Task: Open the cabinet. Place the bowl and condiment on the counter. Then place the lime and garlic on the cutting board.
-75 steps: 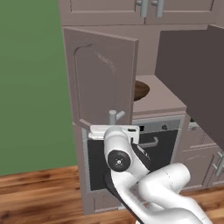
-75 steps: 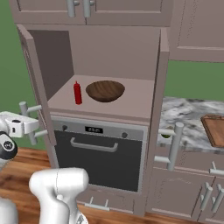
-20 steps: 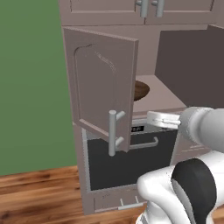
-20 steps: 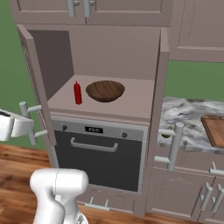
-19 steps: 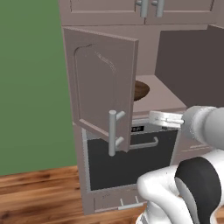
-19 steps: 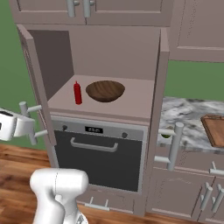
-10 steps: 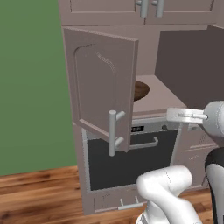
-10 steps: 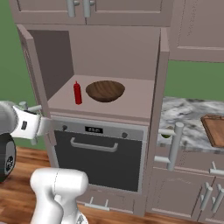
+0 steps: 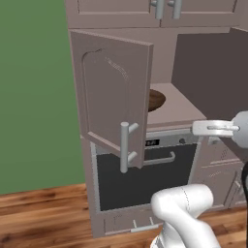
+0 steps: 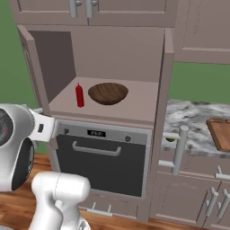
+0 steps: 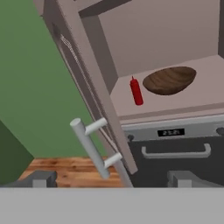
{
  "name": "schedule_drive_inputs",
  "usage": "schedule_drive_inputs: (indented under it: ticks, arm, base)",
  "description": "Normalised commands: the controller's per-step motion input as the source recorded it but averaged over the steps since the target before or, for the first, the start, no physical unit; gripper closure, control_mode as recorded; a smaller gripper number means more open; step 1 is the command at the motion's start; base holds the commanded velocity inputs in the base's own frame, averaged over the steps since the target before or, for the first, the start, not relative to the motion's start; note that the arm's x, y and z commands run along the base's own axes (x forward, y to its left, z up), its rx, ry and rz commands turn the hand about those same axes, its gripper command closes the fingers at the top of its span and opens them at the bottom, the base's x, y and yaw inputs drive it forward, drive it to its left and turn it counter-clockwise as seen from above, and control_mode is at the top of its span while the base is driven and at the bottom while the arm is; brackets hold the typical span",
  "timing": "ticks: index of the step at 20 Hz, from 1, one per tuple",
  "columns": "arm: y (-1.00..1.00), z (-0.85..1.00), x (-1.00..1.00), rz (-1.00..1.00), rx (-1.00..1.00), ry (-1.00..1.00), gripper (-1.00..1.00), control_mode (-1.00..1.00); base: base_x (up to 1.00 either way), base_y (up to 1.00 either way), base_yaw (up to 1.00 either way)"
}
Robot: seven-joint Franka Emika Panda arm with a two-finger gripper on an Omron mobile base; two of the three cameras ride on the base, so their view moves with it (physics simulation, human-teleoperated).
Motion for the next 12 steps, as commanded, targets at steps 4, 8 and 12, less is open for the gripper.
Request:
schedule_drive_inputs:
  ticks: [4,8,12]
  arm:
    - [0.00,0.00,0.03,0.05,0.00,0.00,-1.00,-1.00]
    - [0.00,0.00,0.08,0.02,0.00,0.00,-1.00,-1.00]
    - [-0.04,0.00,0.08,0.00,0.00,0.00,-1.00,-1.00]
  base:
    - [0.00,0.00,0.00]
    - [0.00,0.00,0.00]
    - [0.00,0.00,0.00]
